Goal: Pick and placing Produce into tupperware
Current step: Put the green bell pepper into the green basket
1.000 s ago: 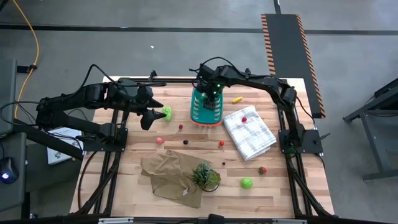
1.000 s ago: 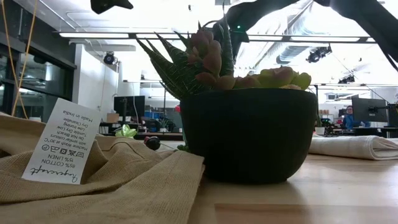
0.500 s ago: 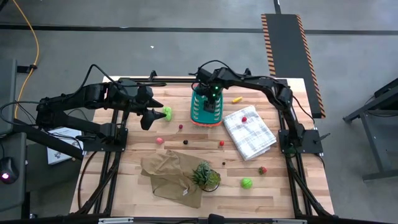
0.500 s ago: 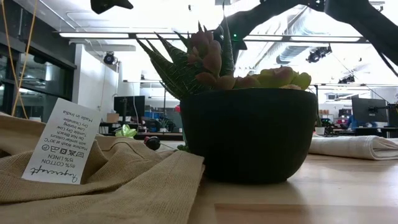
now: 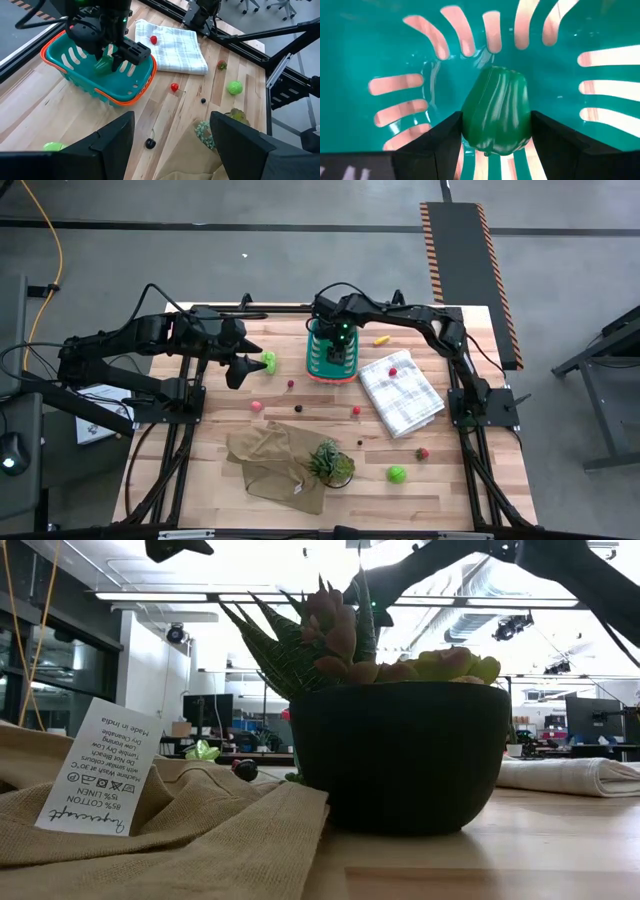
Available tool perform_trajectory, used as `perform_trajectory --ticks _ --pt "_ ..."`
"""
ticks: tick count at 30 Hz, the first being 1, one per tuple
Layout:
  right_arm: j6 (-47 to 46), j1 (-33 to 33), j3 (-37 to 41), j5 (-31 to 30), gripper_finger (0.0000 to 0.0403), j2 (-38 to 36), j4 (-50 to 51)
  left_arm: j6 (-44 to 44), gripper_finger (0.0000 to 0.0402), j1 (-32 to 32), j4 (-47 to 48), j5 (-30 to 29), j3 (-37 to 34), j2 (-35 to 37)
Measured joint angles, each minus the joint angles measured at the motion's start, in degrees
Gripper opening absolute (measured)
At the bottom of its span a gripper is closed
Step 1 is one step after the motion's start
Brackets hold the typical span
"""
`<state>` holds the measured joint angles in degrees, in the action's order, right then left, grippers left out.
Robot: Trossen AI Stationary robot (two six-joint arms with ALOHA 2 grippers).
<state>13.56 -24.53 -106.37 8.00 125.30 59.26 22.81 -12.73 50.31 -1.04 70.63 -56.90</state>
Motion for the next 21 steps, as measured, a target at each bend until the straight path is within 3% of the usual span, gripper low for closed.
perform_trajectory --ticks 21 --pt "1.09 0.71 0.04 -0.50 0.0210 2.39 -0.45 0.00 0.0248 0.00 0.89 -0.01 0.00 0.00"
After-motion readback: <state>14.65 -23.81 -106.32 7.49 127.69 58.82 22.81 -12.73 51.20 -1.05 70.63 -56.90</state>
